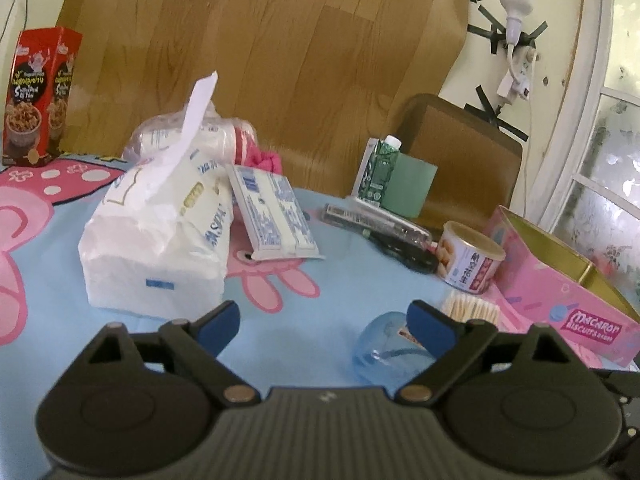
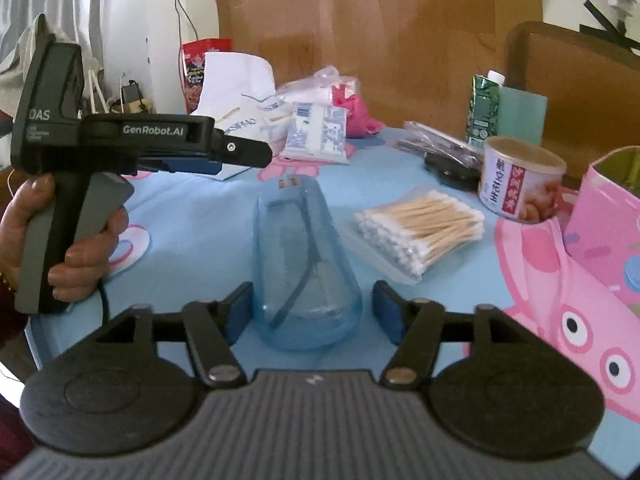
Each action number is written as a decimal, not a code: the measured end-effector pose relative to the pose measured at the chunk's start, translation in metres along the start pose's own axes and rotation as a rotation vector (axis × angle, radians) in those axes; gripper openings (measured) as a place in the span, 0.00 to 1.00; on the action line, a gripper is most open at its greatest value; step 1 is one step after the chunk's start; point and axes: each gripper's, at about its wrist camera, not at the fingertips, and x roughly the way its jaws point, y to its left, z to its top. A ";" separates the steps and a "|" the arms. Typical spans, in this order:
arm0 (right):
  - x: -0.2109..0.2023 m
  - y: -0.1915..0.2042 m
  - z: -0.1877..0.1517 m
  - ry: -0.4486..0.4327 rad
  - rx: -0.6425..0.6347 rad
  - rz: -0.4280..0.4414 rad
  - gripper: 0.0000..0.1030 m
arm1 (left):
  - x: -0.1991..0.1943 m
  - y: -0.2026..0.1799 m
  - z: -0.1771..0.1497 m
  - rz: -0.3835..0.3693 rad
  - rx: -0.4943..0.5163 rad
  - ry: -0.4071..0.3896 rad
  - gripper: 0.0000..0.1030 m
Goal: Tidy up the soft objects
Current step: 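Grasp the blue plastic container with the right tool and lift, then lower the blue container into the pink tin and open the right tool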
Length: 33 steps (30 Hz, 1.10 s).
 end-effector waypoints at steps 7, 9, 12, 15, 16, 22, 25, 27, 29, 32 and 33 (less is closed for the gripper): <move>-0.006 0.002 -0.006 -0.008 -0.035 0.011 0.73 | -0.002 0.012 -0.003 -0.105 -0.167 0.115 0.91; -0.006 0.003 -0.006 -0.013 -0.044 0.017 0.73 | -0.006 0.008 -0.004 -0.153 -0.204 0.136 0.90; -0.004 0.002 -0.004 -0.011 -0.038 0.025 0.73 | -0.008 -0.011 -0.001 -0.212 -0.175 0.161 0.88; -0.001 0.002 -0.003 -0.007 -0.047 0.038 0.54 | 0.008 -0.029 -0.005 -0.209 -0.153 0.256 0.68; -0.002 0.002 -0.004 -0.010 -0.054 0.038 0.54 | 0.015 -0.033 -0.009 -0.203 -0.155 0.274 0.69; -0.026 -0.013 -0.007 -0.124 0.012 0.008 0.54 | 0.017 -0.057 0.005 -0.228 -0.146 0.232 0.64; -0.045 -0.023 -0.005 -0.218 0.013 -0.066 0.54 | 0.022 -0.088 0.025 -0.256 -0.069 0.197 0.64; -0.056 -0.032 -0.003 -0.269 0.009 -0.138 0.54 | 0.030 -0.113 0.036 -0.277 -0.015 0.178 0.64; -0.066 -0.046 -0.001 -0.305 0.015 -0.215 0.54 | 0.042 -0.141 0.047 -0.308 0.035 0.163 0.64; -0.079 -0.075 0.002 -0.337 0.067 -0.314 0.54 | 0.072 -0.188 0.059 -0.372 0.088 0.170 0.64; -0.083 -0.085 0.003 -0.344 0.088 -0.347 0.54 | 0.083 -0.202 0.060 -0.393 0.102 0.177 0.64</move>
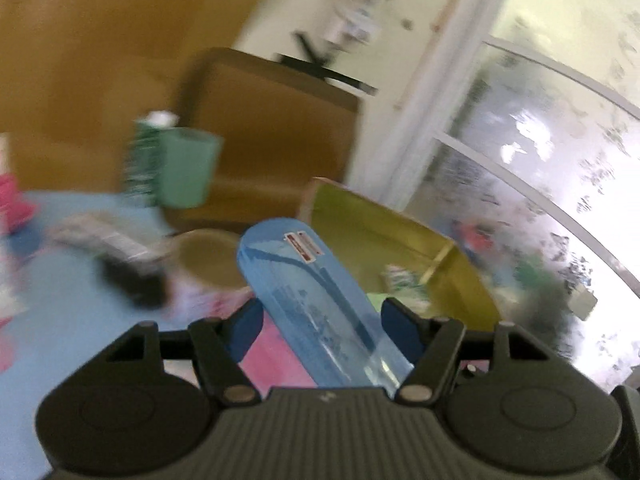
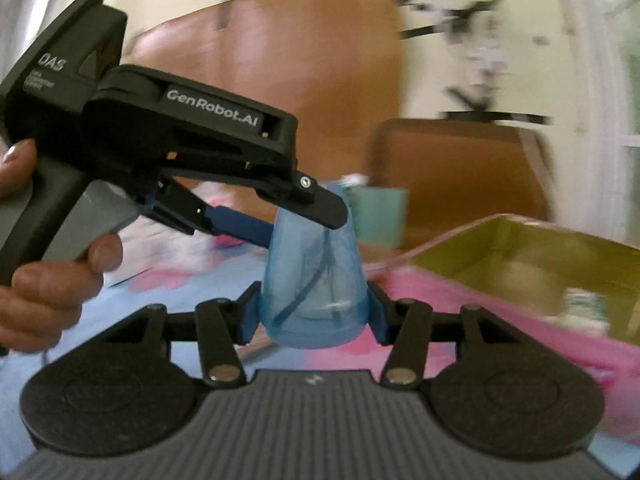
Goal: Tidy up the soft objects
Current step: 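Lower the blue container into the pink tin and open the right tool, then grasp the bag of cotton swabs with the left tool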
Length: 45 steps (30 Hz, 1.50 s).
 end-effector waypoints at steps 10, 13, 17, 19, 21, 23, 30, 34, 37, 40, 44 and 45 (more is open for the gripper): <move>0.057 -0.064 0.005 0.035 0.096 -0.210 0.55 | 0.099 -0.050 0.017 0.049 0.103 0.051 0.66; 0.072 -0.072 0.004 0.039 0.150 -0.210 0.59 | 0.093 -0.045 0.010 0.054 0.095 0.053 0.66; 0.061 -0.075 -0.001 -0.005 0.192 -0.188 0.59 | 0.045 -0.020 0.006 0.047 0.073 -0.031 0.71; 0.051 -0.071 -0.003 -0.043 0.175 -0.187 0.59 | 0.012 0.006 0.000 0.073 0.028 -0.076 0.73; 0.042 -0.068 -0.004 -0.069 0.179 -0.163 0.59 | -0.013 0.032 -0.006 0.119 -0.020 -0.100 0.73; 0.035 -0.063 -0.004 -0.074 0.204 -0.095 0.59 | -0.038 0.059 -0.016 0.189 -0.063 -0.114 0.73; 0.047 -0.001 -0.002 0.102 0.152 0.214 0.67 | -0.090 0.123 -0.057 0.258 -0.236 -0.073 0.72; 0.064 0.034 -0.005 0.260 0.080 0.285 0.69 | -0.092 0.131 -0.066 0.211 -0.248 -0.054 0.72; 0.073 0.059 -0.016 0.338 -0.018 0.269 0.75 | -0.078 0.127 -0.065 0.168 -0.223 -0.026 0.72; 0.083 0.075 -0.020 0.359 -0.077 0.220 0.75 | -0.059 0.124 -0.065 0.142 -0.192 0.015 0.72; 0.094 0.089 -0.020 0.353 -0.134 0.205 0.72 | -0.045 0.118 -0.068 0.134 -0.165 0.040 0.54; 0.096 0.091 -0.018 0.351 -0.136 0.219 0.64 | -0.044 0.119 -0.069 0.107 -0.174 0.057 0.46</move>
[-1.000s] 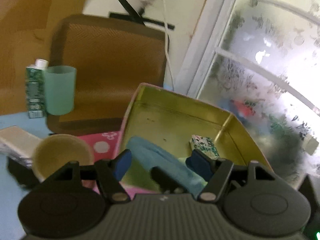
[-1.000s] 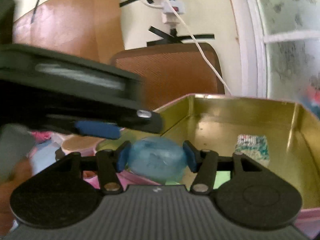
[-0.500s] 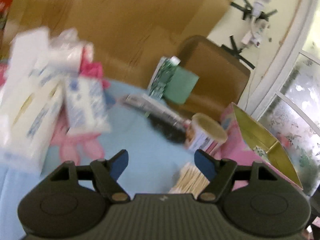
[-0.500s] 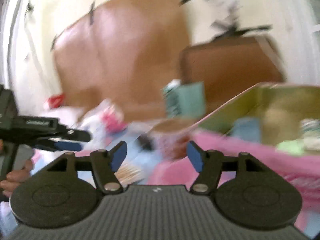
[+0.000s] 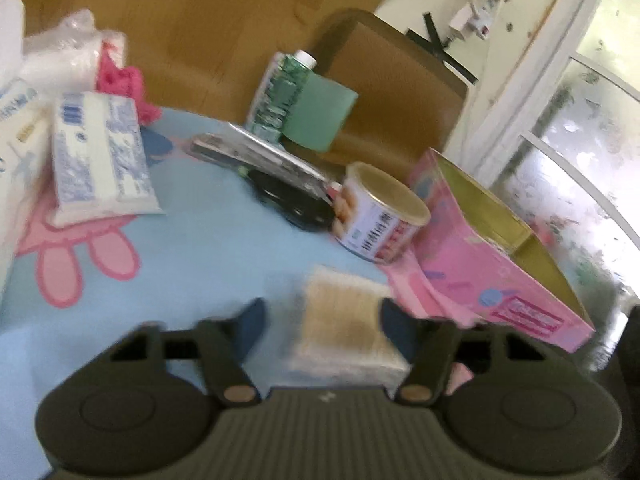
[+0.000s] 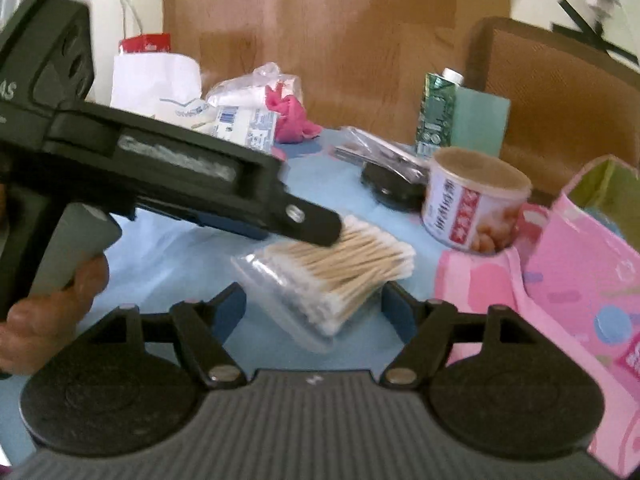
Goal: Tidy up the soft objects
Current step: 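Grasp the bag of cotton swabs with the left tool, then hold the cotton swab bag in the left tool above the table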
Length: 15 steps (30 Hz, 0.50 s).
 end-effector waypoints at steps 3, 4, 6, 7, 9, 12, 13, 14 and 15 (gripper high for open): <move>0.001 0.008 0.000 -0.012 -0.031 -0.002 0.57 | -0.007 0.005 -0.006 0.011 -0.014 -0.009 0.43; 0.001 0.011 0.000 -0.014 -0.037 0.009 0.57 | -0.012 0.007 -0.008 0.019 -0.028 -0.013 0.43; 0.000 0.019 -0.001 -0.019 -0.054 0.035 0.56 | -0.024 0.013 -0.014 0.026 -0.055 -0.025 0.43; 0.001 0.025 -0.001 -0.021 -0.073 0.047 0.56 | -0.032 0.017 -0.018 0.026 -0.065 -0.036 0.43; 0.001 0.037 -0.001 -0.028 -0.122 0.070 0.56 | -0.046 0.024 -0.025 0.025 -0.082 -0.054 0.43; -0.003 0.049 -0.003 -0.034 -0.176 0.112 0.55 | -0.063 0.032 -0.040 0.026 -0.109 -0.097 0.43; -0.002 0.049 -0.002 -0.034 -0.180 0.121 0.55 | -0.066 0.033 -0.044 0.028 -0.118 -0.111 0.43; -0.003 0.049 -0.002 -0.033 -0.179 0.127 0.55 | -0.068 0.034 -0.045 0.033 -0.123 -0.115 0.43; -0.003 0.049 -0.002 -0.030 -0.170 0.132 0.56 | -0.068 0.031 -0.046 0.047 -0.113 -0.118 0.44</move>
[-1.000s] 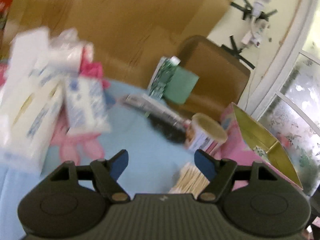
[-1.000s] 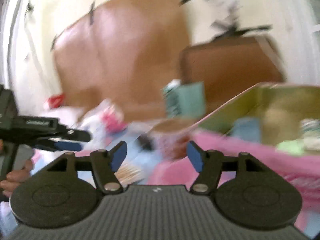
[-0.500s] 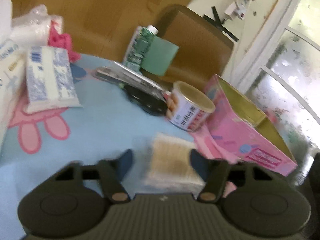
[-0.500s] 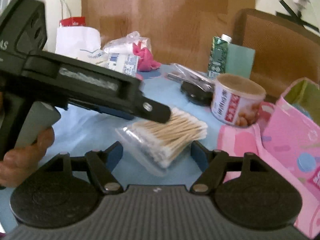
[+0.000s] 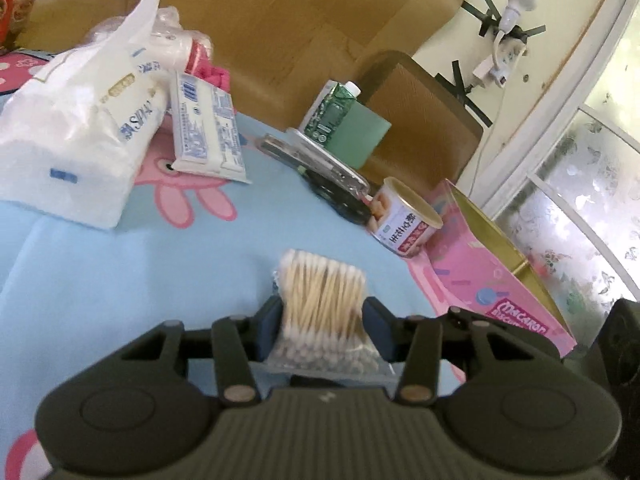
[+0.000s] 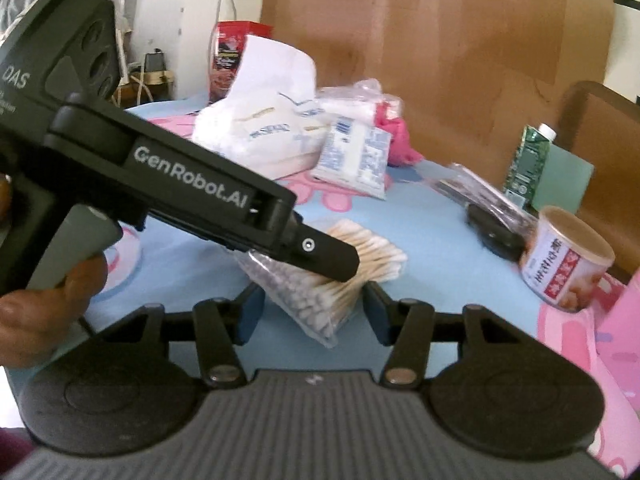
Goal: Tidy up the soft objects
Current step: 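Hold the cotton swab bag in the left tool above the table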
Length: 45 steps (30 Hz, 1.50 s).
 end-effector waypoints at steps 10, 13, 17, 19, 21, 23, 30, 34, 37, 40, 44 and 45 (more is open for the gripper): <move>-0.001 -0.007 -0.006 0.017 0.101 0.030 0.61 | 0.012 -0.038 -0.009 0.190 0.245 -0.030 0.56; -0.001 -0.007 -0.006 0.017 0.104 0.031 0.62 | 0.011 -0.036 -0.009 0.188 0.241 -0.031 0.56; -0.002 -0.005 -0.006 0.019 0.102 0.006 0.66 | 0.010 -0.035 -0.008 0.194 0.251 -0.031 0.58; -0.003 -0.005 -0.007 0.023 0.110 -0.017 0.70 | 0.009 -0.034 -0.008 0.190 0.248 -0.031 0.59; -0.005 -0.007 -0.009 0.023 0.125 -0.024 0.71 | 0.008 -0.033 -0.008 0.188 0.244 -0.032 0.59; -0.007 -0.008 -0.011 0.022 0.130 -0.039 0.71 | 0.008 -0.033 -0.009 0.186 0.242 -0.033 0.59; -0.010 -0.006 -0.014 0.017 0.160 -0.103 0.76 | 0.006 -0.030 -0.008 0.174 0.229 -0.035 0.58; -0.009 -0.010 -0.014 0.017 0.193 -0.095 0.79 | 0.004 -0.027 -0.008 0.162 0.213 -0.039 0.59; -0.008 -0.010 -0.014 0.016 0.196 -0.098 0.79 | 0.002 -0.024 -0.007 0.155 0.192 -0.045 0.61; -0.007 -0.006 -0.013 0.020 0.181 -0.115 0.78 | 0.001 -0.021 -0.006 0.143 0.175 -0.047 0.64; -0.007 -0.005 -0.013 0.019 0.178 -0.123 0.78 | 0.001 -0.019 -0.005 0.125 0.167 -0.044 0.66; -0.007 -0.005 -0.013 0.019 0.175 -0.125 0.78 | 0.000 -0.018 -0.005 0.122 0.164 -0.044 0.66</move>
